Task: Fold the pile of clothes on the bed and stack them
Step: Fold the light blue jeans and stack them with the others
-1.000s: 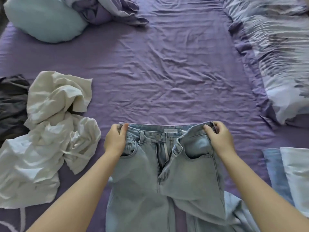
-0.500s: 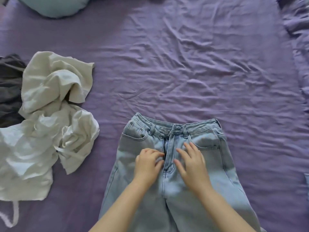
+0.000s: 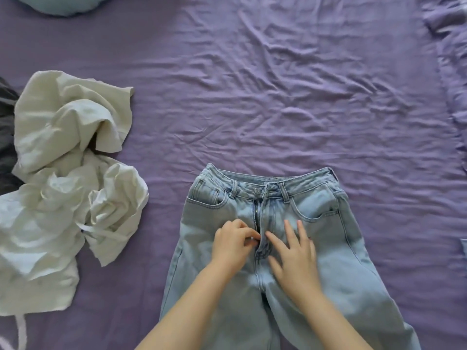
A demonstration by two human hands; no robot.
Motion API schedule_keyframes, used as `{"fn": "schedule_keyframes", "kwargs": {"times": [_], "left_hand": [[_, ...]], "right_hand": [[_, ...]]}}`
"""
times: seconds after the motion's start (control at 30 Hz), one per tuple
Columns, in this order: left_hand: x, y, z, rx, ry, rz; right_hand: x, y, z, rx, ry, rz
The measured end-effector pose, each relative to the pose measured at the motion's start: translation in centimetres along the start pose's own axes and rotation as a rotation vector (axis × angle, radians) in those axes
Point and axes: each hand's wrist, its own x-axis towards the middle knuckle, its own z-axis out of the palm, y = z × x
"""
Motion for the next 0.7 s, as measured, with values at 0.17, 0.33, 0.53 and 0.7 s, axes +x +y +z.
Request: {"fn": "schedule_keyframes", "kwargs": {"times": [0.17,0.33,0.53,0.7], "left_hand": [[0.4,-0.6,0.3,-0.022,-0.014,0.082],[0.8,-0.9,0.2,-0.041,0.05,0.161],[0.9,-0.2,0.8,-0.007,0.239,0.215],[1.3,-0.1,0.4,0.016,0.251,0.309]], "right_hand": [[-0.5,-1.3,1.0,0.237,0.215,0.176],[-0.4,-2.4,2.0,0.385,0.207,0.433],[0.2,-3.8,2.9,0.292,0.234,0.656],[1.0,-3.9,3.1,0.297,0.185,0.684]]}}
